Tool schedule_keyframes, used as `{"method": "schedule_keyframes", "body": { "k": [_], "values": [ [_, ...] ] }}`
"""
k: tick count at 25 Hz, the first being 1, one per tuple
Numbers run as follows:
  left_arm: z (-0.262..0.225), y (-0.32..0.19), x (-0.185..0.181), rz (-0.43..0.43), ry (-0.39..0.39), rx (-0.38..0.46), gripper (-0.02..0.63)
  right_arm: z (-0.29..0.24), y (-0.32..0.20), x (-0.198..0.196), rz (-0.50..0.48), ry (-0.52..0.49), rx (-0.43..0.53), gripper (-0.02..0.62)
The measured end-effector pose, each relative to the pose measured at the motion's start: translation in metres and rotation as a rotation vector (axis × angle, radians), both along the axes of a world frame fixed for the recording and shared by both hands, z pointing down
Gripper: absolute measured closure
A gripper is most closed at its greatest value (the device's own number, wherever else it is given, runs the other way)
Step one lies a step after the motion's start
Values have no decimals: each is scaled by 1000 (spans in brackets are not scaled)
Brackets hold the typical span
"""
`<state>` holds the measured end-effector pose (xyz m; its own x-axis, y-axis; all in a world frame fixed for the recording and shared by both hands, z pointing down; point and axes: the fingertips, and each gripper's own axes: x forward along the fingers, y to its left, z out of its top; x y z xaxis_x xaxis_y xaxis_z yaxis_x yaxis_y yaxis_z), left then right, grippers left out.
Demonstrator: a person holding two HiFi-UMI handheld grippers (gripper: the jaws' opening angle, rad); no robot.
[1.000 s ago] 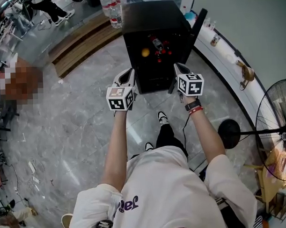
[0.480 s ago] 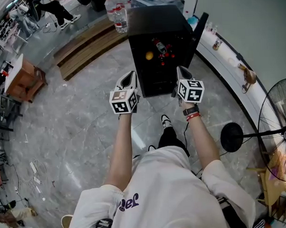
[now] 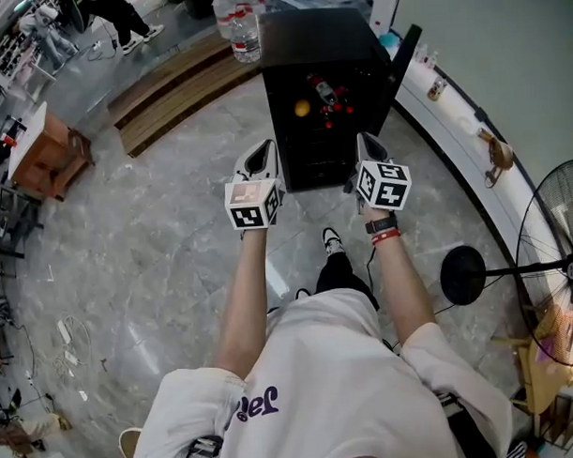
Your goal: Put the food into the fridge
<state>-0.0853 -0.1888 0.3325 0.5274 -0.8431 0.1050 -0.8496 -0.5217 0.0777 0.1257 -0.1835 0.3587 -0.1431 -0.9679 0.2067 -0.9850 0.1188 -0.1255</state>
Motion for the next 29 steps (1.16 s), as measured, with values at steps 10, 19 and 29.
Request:
{"method": "schedule_keyframes", "body": {
  "k": [10,19,29],
  "values": [
    [4,7,4,10,22,-5,588,4,11,-10,-22,10,-11,581],
    [0,8,9,16,27,6,588,-7,13,-17,-47,43,10,581],
    [18,-3,-7,-24,51,-33,588,1,13,-24,-104,54,-29,583]
  ]
}}
